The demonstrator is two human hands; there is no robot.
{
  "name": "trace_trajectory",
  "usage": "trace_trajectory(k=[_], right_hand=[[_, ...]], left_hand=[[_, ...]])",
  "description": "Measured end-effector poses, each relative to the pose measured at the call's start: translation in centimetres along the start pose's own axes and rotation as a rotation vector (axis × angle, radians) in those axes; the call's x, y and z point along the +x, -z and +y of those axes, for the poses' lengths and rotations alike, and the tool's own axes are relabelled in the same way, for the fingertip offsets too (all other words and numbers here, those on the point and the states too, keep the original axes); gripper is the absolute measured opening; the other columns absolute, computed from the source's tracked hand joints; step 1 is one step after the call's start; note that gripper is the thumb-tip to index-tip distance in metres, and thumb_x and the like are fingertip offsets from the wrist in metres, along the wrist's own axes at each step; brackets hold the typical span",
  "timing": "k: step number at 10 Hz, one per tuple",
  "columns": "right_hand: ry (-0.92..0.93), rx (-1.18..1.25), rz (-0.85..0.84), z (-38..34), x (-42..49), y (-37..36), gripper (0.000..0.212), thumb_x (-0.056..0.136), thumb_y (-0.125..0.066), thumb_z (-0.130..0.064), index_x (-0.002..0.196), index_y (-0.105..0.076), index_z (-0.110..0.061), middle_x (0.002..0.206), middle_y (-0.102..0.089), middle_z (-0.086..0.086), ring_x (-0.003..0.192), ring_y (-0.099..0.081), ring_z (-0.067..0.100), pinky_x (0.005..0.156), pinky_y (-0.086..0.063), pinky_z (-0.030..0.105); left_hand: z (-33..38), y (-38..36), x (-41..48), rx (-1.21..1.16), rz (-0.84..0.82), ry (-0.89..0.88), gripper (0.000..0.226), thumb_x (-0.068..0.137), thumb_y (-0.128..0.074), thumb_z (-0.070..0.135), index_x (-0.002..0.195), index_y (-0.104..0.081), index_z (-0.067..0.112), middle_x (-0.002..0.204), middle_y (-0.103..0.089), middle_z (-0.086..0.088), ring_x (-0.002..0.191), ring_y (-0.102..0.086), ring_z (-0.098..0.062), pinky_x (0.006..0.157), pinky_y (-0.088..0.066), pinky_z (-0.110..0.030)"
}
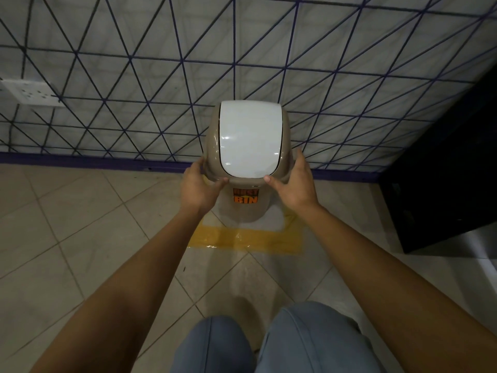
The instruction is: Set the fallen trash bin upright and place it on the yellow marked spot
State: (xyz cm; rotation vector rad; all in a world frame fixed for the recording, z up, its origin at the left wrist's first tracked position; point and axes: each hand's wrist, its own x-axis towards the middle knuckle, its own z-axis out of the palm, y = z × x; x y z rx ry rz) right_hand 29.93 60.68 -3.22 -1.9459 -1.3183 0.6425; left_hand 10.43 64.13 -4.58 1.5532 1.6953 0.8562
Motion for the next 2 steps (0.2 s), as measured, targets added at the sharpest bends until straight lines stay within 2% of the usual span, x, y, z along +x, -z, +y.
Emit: trace_trajectory(k=[2], right_hand=[[0.011,-0.025,-0.002,-0.67,-1.4,1.62,0.099,0.076,-0.067,-0.051,0.149,-0.009,-0.018,0.156,-0.017,0.007,0.143,-0.016,0.025,0.112,-0.023,0.041]], left_hand=[[0.5,0.97,-1.67,0.063,0.14,-0.118,0.071,0.077,-0.07,0.032,0.139,-0.039,0.017,0.138,-0.049,-0.007,0.131,-0.037,-0.025,0.104,-0.035,-0.042]])
